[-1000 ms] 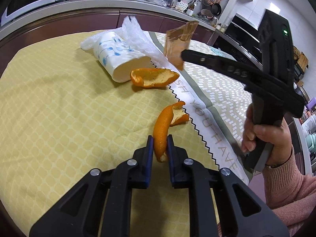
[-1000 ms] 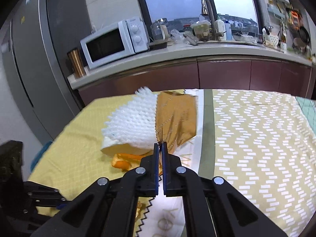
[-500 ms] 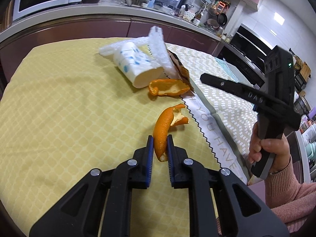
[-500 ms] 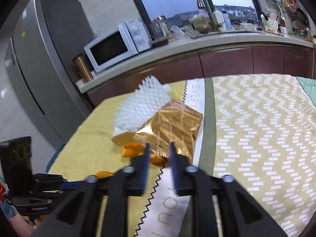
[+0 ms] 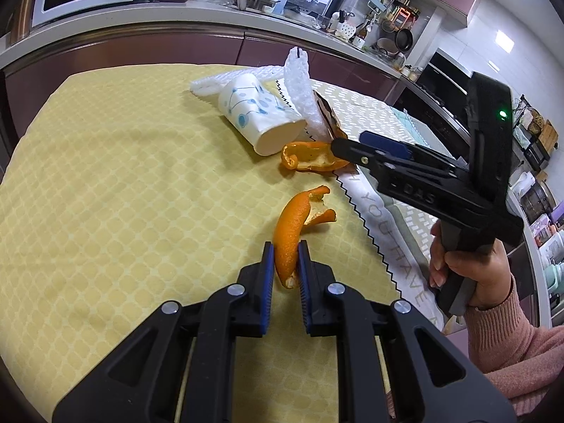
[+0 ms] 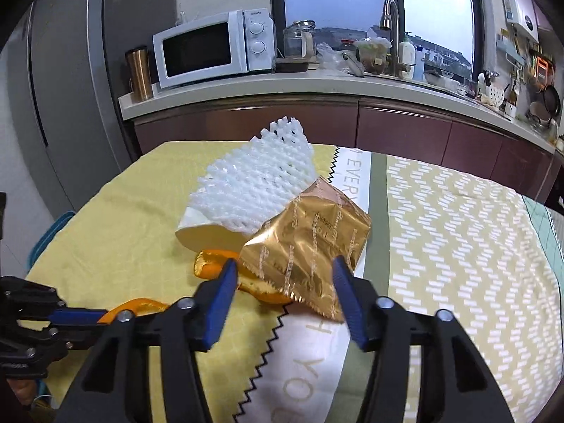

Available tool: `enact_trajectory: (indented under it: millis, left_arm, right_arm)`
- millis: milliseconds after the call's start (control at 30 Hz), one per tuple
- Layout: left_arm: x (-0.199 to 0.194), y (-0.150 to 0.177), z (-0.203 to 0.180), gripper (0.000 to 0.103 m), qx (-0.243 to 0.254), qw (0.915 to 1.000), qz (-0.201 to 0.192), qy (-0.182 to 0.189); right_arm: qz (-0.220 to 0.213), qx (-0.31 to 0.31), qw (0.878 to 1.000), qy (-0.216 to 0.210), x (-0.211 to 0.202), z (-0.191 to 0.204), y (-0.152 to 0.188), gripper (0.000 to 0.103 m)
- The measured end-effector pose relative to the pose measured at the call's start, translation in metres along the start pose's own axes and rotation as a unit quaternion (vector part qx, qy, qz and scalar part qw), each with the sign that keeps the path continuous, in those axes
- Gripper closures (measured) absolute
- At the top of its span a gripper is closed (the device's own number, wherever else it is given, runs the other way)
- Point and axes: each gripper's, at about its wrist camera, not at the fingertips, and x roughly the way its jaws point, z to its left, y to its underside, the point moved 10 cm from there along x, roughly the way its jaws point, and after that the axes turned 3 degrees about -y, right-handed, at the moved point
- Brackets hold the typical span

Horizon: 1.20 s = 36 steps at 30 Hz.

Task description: Collect trash

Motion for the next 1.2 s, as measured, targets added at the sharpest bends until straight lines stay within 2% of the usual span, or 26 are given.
enact_trajectory:
  millis: [33, 133, 300, 633, 1000, 1200]
  left_arm:
    - [0.0, 0.0, 0.0, 0.089, 0.0, 1.0, -0.001, -0.001]
    - [-0.004, -0.001, 0.001, 0.089, -0.001, 1.0, -0.006, -0.001]
    - [-0.012, -0.001, 0.008, 0.089, -0.008, 0.9999, -0.012, -0.004]
    - [-0.03, -0.002, 0.024, 0.089, -0.024, 0.9991, -0.031, -0.014]
    - [-0.058, 0.0, 0.039, 0.089, -0.037, 0.9975, -0.054, -0.027]
    - [-0.076, 0.002, 0.053, 0.089, -0.049, 0.9959, -0.068, -0.034]
  right_arm:
    - [0.002, 0.001, 1.0, 0.001, 0.001, -0.001, 0.0, 0.069]
    - [0.002, 0.015, 1.0, -0.003, 0.001, -0.007, 0.0, 0.087]
    - [-0.018, 0.028, 0.999, 0.002, -0.01, -0.017, -0.003, 0.099]
    - [-0.064, 0.055, 0.996, -0.019, -0.047, -0.025, -0.014, 0.101]
    - [-0.11, 0.062, 0.989, -0.074, -0.091, -0.001, -0.027, 0.101]
    - [-0.128, 0.057, 0.986, -0.09, -0.108, 0.014, -0.035, 0.101]
